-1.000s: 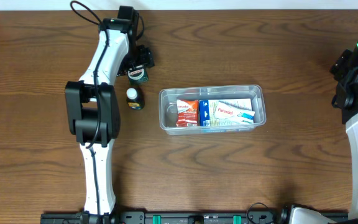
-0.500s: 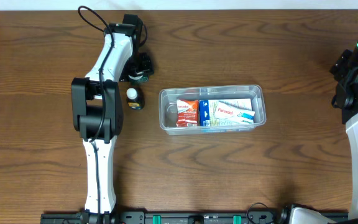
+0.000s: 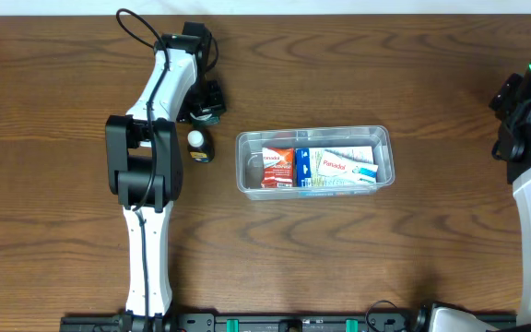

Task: Pack container
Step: 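Lift the green box and carry it over the container, then lower the green box into the container and open the left gripper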

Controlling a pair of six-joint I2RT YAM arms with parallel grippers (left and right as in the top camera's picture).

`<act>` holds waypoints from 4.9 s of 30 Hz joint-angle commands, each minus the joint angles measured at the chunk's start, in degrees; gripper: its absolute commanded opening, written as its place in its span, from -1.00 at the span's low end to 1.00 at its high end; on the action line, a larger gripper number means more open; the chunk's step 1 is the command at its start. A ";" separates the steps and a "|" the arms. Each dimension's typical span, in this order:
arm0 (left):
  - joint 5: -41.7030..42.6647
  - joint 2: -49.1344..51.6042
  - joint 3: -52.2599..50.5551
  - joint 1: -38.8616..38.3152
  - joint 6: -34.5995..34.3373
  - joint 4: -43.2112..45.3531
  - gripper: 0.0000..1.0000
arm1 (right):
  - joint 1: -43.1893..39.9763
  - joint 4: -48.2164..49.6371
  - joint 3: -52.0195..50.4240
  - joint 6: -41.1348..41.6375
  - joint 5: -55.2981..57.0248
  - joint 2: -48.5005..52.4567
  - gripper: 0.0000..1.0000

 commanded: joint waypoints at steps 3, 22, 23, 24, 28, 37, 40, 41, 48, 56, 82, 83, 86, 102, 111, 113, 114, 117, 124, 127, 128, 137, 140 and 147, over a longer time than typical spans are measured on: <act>-0.70 -4.09 0.39 0.20 0.26 -0.55 0.32 | -0.37 -0.11 0.00 0.76 0.79 0.20 0.98; -1.05 -18.05 0.39 -1.11 0.48 -12.61 0.31 | -0.37 -0.11 0.00 0.76 0.79 0.20 0.98; -1.05 -19.17 0.39 -1.51 0.48 -13.70 0.32 | -0.37 -0.11 0.00 0.76 0.79 0.20 0.98; -1.05 -20.09 0.39 -1.95 0.48 -14.64 0.32 | -0.37 -0.11 0.00 0.76 0.79 0.20 0.98; -1.05 -23.47 0.39 -4.76 0.48 -18.01 0.31 | -0.37 -0.11 0.00 0.76 0.79 0.20 0.99; -1.03 -25.11 -0.20 -16.31 -2.82 -22.53 0.31 | -0.37 -0.11 0.00 0.76 0.79 0.20 0.98; -1.07 -25.11 -0.83 -20.46 -5.09 -22.38 0.31 | -0.37 -0.11 0.00 0.76 0.79 0.20 0.98; -1.07 -25.11 -1.05 -21.70 -5.95 -22.32 0.32 | -0.37 -0.11 0.00 0.76 0.79 0.20 0.98; -1.11 -25.11 -3.93 -27.67 -10.82 -21.68 0.31 | -0.37 -0.11 0.00 0.76 0.79 0.20 0.98; -1.09 -25.11 -12.92 -30.62 -15.32 -15.26 0.32 | -0.37 -0.11 0.00 0.76 0.79 0.20 0.98; -0.85 -25.09 -29.88 -30.80 -17.75 5.46 0.31 | -0.37 -0.11 0.00 0.76 0.79 0.20 0.99; -0.85 -25.09 -29.88 -30.86 -17.64 5.84 0.31 | -0.37 -0.11 0.00 0.76 0.79 0.20 0.99; -0.90 -25.07 -29.88 -30.95 -17.57 6.56 0.31 | -0.37 -0.11 0.00 0.76 0.79 0.20 0.99; -2.62 -25.00 -30.10 -30.93 -16.02 7.32 0.33 | -0.37 -0.31 0.00 0.76 0.79 0.20 0.98; -2.60 -25.00 -30.10 -30.95 -16.04 7.32 0.34 | -0.37 -0.33 0.00 0.76 0.79 0.20 0.98; -2.60 -25.00 -30.10 -30.93 -16.04 7.32 0.34 | -0.37 -0.35 0.00 0.79 0.79 0.20 0.99; -2.60 -25.00 -30.10 -30.93 -16.02 7.32 0.34 | -0.37 -0.37 0.00 0.76 0.79 0.20 0.98; -2.58 -25.00 -30.10 -30.95 -16.02 7.17 0.34 | -0.37 -0.46 0.00 0.76 0.79 0.20 0.99; -2.60 -25.00 -30.10 -30.95 -16.04 6.64 0.47 | -0.37 -0.46 0.00 0.76 0.79 0.20 0.98; -2.58 -25.00 -30.10 -30.95 -16.04 6.64 0.52 | -0.37 -0.46 0.00 0.76 0.79 0.20 0.99; -2.58 -25.00 -30.10 -30.95 -16.04 6.67 0.52 | -0.37 -0.46 0.00 0.76 0.79 0.20 0.99; -2.58 -25.03 -30.08 -30.93 -16.04 6.69 0.54 | -0.37 -0.46 0.00 0.76 0.81 0.20 0.98; -2.54 -25.05 -29.55 -30.82 -15.21 6.62 0.64 | -0.37 -0.46 0.00 0.76 0.79 0.20 0.98; -2.58 -26.45 -23.93 -30.82 -11.06 3.43 0.85 | -0.37 -0.46 0.00 0.76 0.79 0.20 0.99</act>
